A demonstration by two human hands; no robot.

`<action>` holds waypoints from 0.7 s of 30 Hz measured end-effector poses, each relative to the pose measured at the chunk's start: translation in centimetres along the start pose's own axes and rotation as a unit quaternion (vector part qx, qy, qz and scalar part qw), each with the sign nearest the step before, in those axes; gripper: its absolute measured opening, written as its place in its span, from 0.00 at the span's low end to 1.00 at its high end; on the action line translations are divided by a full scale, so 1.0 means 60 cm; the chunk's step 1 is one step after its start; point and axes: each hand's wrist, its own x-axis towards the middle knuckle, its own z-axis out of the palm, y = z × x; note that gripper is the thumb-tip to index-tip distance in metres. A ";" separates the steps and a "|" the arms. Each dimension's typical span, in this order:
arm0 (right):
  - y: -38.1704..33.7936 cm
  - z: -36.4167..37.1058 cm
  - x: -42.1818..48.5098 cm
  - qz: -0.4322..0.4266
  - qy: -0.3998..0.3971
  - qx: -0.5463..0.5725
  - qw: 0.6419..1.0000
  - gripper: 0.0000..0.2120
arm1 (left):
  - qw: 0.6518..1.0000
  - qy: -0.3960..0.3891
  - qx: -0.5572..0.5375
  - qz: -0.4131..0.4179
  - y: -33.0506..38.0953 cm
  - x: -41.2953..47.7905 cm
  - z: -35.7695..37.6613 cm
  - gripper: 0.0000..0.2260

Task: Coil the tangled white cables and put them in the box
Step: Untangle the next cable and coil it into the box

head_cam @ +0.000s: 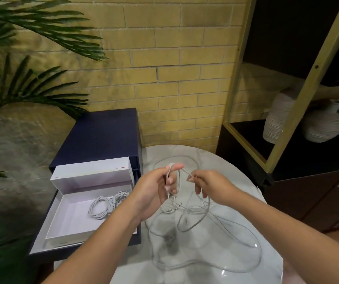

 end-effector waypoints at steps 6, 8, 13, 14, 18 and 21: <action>-0.029 0.039 -0.022 -0.009 -0.179 -0.064 0.982 0.13 | 0.998 0.026 0.040 0.035 -0.011 0.013 0.002 0.15; -0.042 0.044 -0.030 -0.009 -0.237 -0.080 0.968 0.16 | 0.996 0.043 0.062 0.053 -0.020 0.020 -0.001 0.16; -0.072 0.015 -0.046 -0.048 -0.265 -0.176 0.947 0.13 | 0.958 0.081 0.259 0.087 -0.041 0.028 -0.027 0.19; -0.075 0.005 -0.045 -0.053 -0.254 -0.204 0.944 0.13 | 0.948 0.081 0.295 0.084 -0.045 0.028 -0.035 0.19; -0.083 -0.041 -0.043 -0.045 -0.188 -0.286 0.938 0.09 | 0.904 0.056 0.421 0.053 -0.056 0.021 -0.060 0.19; -0.089 -0.075 -0.041 -0.091 -0.106 -0.330 0.933 0.06 | 0.895 0.027 0.445 0.032 -0.065 0.012 -0.066 0.18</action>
